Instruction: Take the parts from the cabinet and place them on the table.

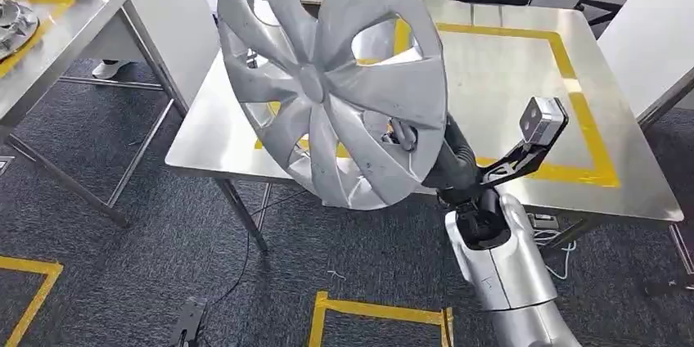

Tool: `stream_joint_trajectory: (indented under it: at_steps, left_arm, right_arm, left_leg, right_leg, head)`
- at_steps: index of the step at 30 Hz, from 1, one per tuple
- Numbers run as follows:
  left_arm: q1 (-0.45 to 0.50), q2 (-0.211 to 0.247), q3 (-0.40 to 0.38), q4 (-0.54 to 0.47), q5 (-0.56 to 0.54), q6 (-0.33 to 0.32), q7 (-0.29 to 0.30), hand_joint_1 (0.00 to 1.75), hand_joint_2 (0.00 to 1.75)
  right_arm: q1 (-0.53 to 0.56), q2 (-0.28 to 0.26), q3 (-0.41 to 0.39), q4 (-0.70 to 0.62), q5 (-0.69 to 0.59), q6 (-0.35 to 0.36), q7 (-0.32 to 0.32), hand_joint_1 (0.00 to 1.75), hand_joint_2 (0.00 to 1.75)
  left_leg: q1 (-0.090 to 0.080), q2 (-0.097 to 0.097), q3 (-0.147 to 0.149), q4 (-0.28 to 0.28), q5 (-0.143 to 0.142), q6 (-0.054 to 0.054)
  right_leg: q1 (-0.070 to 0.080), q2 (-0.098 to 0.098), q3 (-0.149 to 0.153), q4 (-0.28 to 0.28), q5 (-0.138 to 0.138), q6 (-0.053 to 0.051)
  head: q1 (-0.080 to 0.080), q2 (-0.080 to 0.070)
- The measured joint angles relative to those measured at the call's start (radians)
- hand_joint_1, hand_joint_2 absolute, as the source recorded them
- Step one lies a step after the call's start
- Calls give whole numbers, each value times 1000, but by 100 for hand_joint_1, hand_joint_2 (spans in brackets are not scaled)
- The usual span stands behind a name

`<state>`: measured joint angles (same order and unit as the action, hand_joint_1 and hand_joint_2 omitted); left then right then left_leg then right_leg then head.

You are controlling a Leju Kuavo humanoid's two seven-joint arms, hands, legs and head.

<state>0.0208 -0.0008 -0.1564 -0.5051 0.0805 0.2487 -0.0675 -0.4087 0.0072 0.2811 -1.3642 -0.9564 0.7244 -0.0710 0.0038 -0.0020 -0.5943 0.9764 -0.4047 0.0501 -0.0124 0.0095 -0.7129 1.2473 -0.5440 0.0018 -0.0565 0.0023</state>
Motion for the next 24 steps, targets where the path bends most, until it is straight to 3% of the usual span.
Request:
stream_joint_trajectory:
  at_steps: [1, 2, 3, 5, 6, 7, 8, 10, 12, 14, 15, 16, 17, 18, 19, 21, 22, 24]
  left_arm:
    - [1, -1, 0, 1, 0, 0, 0, 0, 175]
    - [1, -1, 0, 2, 0, 0, 0, 0, 175]
    - [1, -2, 0, 3, 0, 0, 0, 0, 175]
    - [1, -3, 0, 3, 0, -1, 0, 0, 175]
    - [1, -4, 0, 3, 0, -1, 0, 0, 175]
    - [0, -4, 0, 3, 0, -2, 0, 0, 175]
    - [0, -4, 0, 3, 0, -2, 0, 0, 175]
    - [1, -4, 1, 4, 0, -2, 0, 0, 175]
    - [1, 0, 2, 4, 0, -2, 0, 0, 175]
    - [0, -2, 2, 4, 0, -2, 0, 0, 175]
    - [1, -1, 2, 4, 0, -2, 0, 0, 175]
    - [2, -1, 2, 4, 0, -2, 0, 0, 175]
    - [3, -1, 2, 4, 0, -2, 0, 0, 175]
    - [3, -1, 2, 4, -1, -2, 0, 0, 175]
    - [3, -1, 2, 4, -2, -2, 0, 0, 175]
    - [3, 0, 2, 4, -2, -2, 0, 0, 175]
    - [0, 3, 2, 4, -3, -2, 0, 0, 175]
    - [1, 2, 2, 4, -3, -3, 0, 0, 175]
  right_arm:
    - [1, 0, 0, 0, 0, 0, 0, 175, 175]
    - [1, -1, 0, 2, 1, 0, 0, 175, 175]
    - [2, -2, 0, 2, 2, 0, 1, 175, 175]
    - [1, -3, 0, 2, 1, 0, 1, 175, 175]
    - [0, -3, 0, 2, 1, 0, 1, 175, 175]
    - [-2, -2, 0, 2, 0, 0, 0, 175, 175]
    - [-1, -2, 0, 2, 0, 1, 0, 175, 175]
    - [-1, -2, 0, 2, 0, 1, 0, 175, 175]
    - [-2, 0, 0, 2, 0, 1, 0, 175, 175]
    - [-2, 2, 0, 2, 0, 1, 0, 175, 175]
    - [-1, 3, 0, 2, 0, 1, 0, 175, 175]
    - [0, 3, 0, 2, 0, 1, 0, 175, 175]
    - [1, 3, 0, 2, 0, 1, 0, 175, 175]
    - [1, 3, 0, 2, 0, 1, 0, 175, 175]
    - [1, 3, 0, 2, 0, 1, 0, 175, 175]
    - [0, 5, 0, 2, 0, 1, 0, 175, 175]
    - [-2, 5, 0, 2, 0, 1, 0, 175, 175]
    - [-4, 5, 0, 2, 0, 1, 0, 175, 175]
  left_leg:
    - [0, -1, 0, 1, -2, 0]
    - [-1, -2, 1, 2, -4, -1]
    - [0, -4, 4, 2, -8, -2]
    - [0, -7, 14, 8, -17, -9]
    - [-1, -9, 15, 12, -24, -15]
    - [-11, -10, 11, 23, -33, -22]
    - [-9, -9, 12, 22, -35, -26]
    - [-6, -7, 14, 21, -38, -33]
    - [-2, -5, 6, 40, -55, -45]
    - [3, -3, -53, 164, -118, -57]
    - [7, -3, -107, 264, -156, -62]
    - [8, -3, -150, 335, -174, -65]
    - [9, -2, -170, 355, -166, -64]
    - [9, -2, -163, 323, -133, -63]
    - [9, -1, -134, 254, -87, -60]
    - [7, -1, -38, 55, 12, -45]
    - [1, -1, -25, 32, -6, -38]
    - [-5, -1, -22, 28, -7, -33]
  right_leg:
    - [0, 0, -40, 64, -14, 4]
    - [-2, 0, -55, 73, -6, 12]
    - [-3, -1, -42, 34, 19, 23]
    - [-7, -5, 44, -154, 101, 45]
    - [-7, -11, 85, -239, 131, 47]
    - [-2, -11, 98, -251, 136, 32]
    - [-2, -10, 96, -252, 136, 18]
    - [4, -8, 95, -251, 134, 6]
    - [-10, -7, 105, -255, 133, -6]
    - [-10, -7, 112, -255, 127, -14]
    - [-9, -7, 113, -254, 125, -16]
    - [-8, -6, 114, -254, 124, -18]
    - [-8, -5, 116, -254, 122, -19]
    - [-8, -4, 120, -254, 119, -17]
    - [-7, -2, 125, -254, 116, -15]
    - [-6, 0, 139, -255, 109, -12]
    - [0, 1, 139, -256, 106, -7]
    - [-2, 2, 133, -255, 106, 1]
  head:
    - [0, 0]
    - [0, 0]
    - [0, 0]
    - [0, 0]
    - [1, 0]
    - [0, 0]
    - [-1, 0]
    - [-1, 0]
    - [0, 0]
    - [-6, 0]
    - [-7, 0]
    - [-6, 0]
    - [-6, 0]
    - [-6, 0]
    - [-7, 0]
    - [-6, 0]
    - [-4, 0]
    - [-6, 0]
